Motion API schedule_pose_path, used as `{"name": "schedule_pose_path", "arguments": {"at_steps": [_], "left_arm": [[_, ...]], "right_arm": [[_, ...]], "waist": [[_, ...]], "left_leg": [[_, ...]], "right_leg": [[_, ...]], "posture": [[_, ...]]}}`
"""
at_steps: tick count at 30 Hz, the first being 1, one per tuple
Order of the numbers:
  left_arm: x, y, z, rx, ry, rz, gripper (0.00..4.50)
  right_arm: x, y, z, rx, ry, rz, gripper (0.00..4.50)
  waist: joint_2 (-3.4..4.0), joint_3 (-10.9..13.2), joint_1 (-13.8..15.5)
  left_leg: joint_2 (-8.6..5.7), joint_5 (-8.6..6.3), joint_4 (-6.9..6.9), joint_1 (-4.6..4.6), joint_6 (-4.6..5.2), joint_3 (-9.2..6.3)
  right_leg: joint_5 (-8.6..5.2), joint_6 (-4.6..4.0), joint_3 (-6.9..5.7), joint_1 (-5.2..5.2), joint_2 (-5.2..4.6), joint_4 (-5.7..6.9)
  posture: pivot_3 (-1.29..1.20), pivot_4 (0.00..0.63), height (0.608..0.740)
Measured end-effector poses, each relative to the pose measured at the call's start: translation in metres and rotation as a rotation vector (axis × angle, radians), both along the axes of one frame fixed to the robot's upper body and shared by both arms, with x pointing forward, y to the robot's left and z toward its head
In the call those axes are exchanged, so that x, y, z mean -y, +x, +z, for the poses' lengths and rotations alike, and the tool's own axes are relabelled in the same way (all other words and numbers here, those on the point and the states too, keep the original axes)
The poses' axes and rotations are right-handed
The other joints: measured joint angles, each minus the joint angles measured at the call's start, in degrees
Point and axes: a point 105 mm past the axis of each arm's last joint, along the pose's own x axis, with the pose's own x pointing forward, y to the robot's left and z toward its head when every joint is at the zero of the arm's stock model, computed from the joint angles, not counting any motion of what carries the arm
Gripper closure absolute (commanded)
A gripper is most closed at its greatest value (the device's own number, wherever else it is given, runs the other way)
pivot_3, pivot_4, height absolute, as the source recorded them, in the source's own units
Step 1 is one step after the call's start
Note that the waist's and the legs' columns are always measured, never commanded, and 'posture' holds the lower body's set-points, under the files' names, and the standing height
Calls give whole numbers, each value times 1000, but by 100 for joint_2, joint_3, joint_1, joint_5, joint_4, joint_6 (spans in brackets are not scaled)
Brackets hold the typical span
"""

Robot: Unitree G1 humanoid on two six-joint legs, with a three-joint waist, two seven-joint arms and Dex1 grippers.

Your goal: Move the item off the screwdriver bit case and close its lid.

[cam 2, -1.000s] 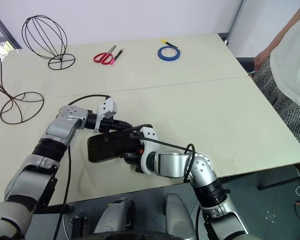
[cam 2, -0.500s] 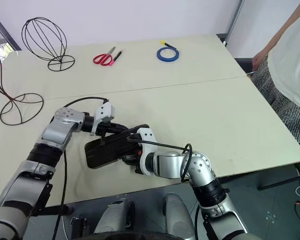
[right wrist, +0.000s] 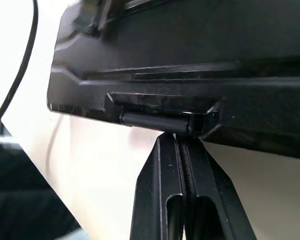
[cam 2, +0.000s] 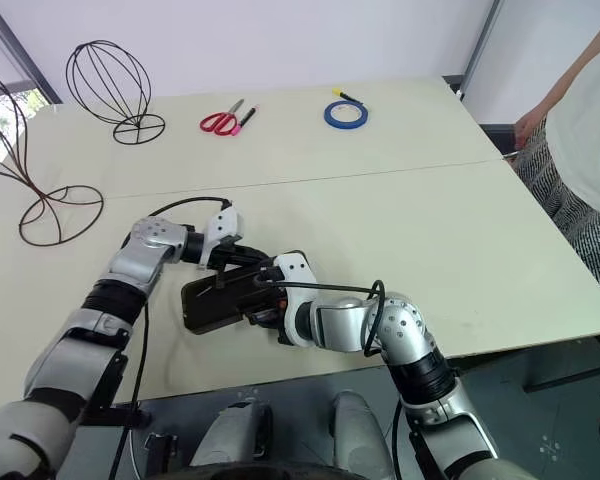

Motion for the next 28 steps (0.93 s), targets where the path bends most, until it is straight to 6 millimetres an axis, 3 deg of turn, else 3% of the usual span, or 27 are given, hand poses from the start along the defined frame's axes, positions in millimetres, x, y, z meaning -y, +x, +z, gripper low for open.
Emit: {"name": "schedule_pose_path", "arguments": {"at_steps": [5,9,14,17,21,25,28], "left_arm": [[-5,3,4,-27,-36,39,4500],[-38,-3,10,-58,-78,155,4500],[-60,-12,36,9,-139,262,4500],[-74,-21,56,38,-188,345,4500],[-84,-43,81,63,-268,433,4500],[-81,-83,70,-26,-328,521,4500],[-76,-102,69,-64,-371,581,4500]], "right_arm": [[20,1,27,120,4,103,4449],[44,-3,39,179,-27,170,4449],[61,-12,51,238,-53,255,4449],[81,-4,64,306,-107,250,4449],[102,8,85,419,-163,233,4449],[111,8,95,482,-199,286,4449],[113,9,101,522,-195,318,4449]], "waist": [[-1,1,24],[-5,8,-100],[-6,19,-105],[-11,27,-99],[-11,32,-94],[-11,38,-109],[-22,47,-71]], "left_leg": [[1,0,2,-26,0,-8],[8,0,0,-61,0,-21],[12,0,-1,-67,0,-24],[11,0,2,-68,0,-19],[11,0,-2,-67,0,-19],[12,0,-6,-65,0,-14],[11,0,1,-66,-1,-16]], "right_leg": [[0,2,-4,-21,1,-1],[0,1,-9,-59,7,5],[0,1,-12,-63,-6,3],[0,2,-11,-62,-10,-5],[-2,4,-13,-61,-7,-10],[-5,8,-7,-61,-10,-10],[-9,0,-11,-60,-6,-10]], "posture": [[0,150,740],[0,150,740],[0,150,740],[0,150,740],[0,150,740],[0,150,740],[0,150,740]]}}
